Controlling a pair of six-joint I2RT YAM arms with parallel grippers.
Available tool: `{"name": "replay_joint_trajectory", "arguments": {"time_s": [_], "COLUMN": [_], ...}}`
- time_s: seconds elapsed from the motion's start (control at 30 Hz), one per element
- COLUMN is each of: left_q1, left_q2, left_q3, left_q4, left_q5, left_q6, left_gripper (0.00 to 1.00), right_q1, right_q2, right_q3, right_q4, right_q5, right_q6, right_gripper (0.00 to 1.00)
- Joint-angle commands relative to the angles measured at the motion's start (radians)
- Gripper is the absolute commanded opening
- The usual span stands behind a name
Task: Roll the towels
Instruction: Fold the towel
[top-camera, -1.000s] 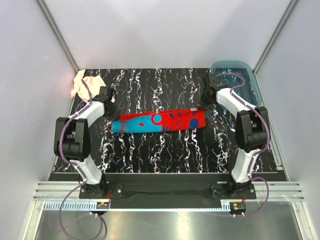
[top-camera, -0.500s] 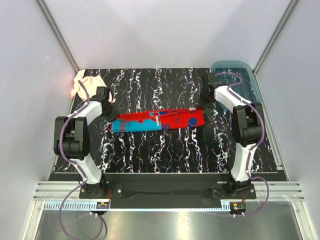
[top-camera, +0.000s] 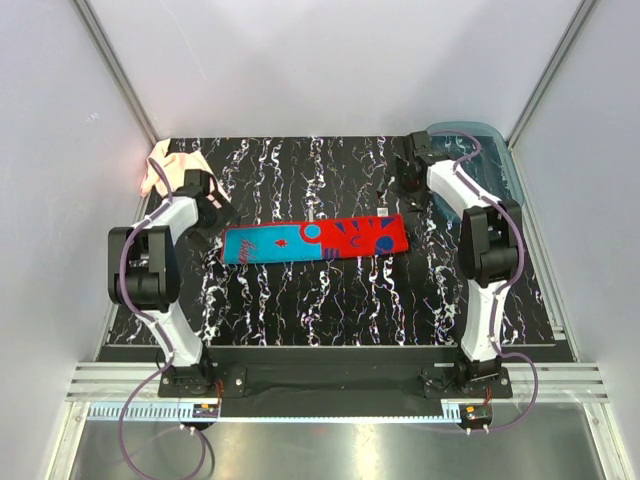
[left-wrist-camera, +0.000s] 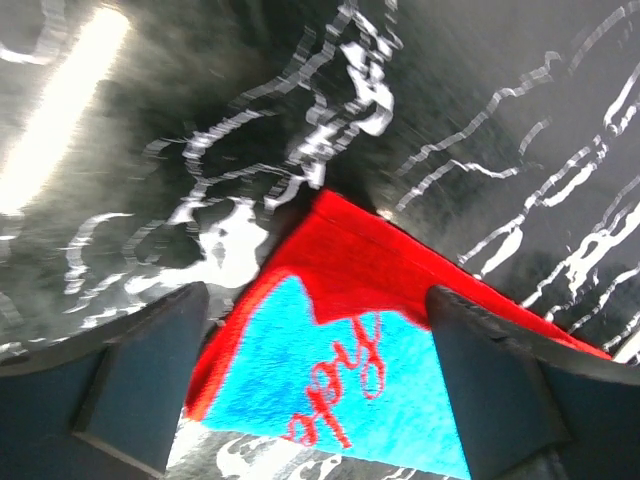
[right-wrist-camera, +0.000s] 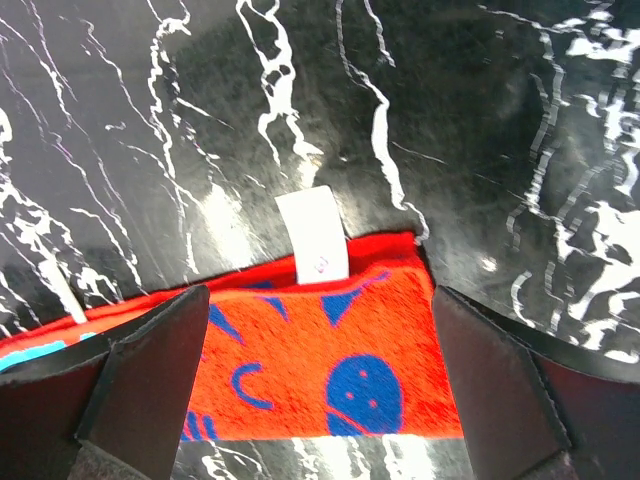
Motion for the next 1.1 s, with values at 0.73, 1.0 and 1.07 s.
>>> {"name": "replay_joint_trajectory", "arguments": {"time_s": [0.73, 1.0, 1.07], "left_q1": [-0.115, -0.121, -0.121], "left_q2": [-0.364, -0.260, -0.243], "left_q3": [-0.511, -0.464, -0.447], "left_q4": [0.301, 0.324, 0.324], "left_q5": [0.122, 0.075, 0.069], "left_q6": [-0.139, -0.133, -0.123], "left_gripper": [0.92, 0.67, 0.41], "right_q1": [-0.007, -0.005, -0.007], "right_q2": [-0.210, -0.210, -0.222], "right_q3": [-0.445, -0.502, -0.523], "right_q4": [0.094, 0.132, 0.133], "right_q5": [-0.059, -0.097, -0.103], "right_q6": [-0.051, -0.048, -0.050], "right_gripper": [0.98, 0.38, 0.26]}}
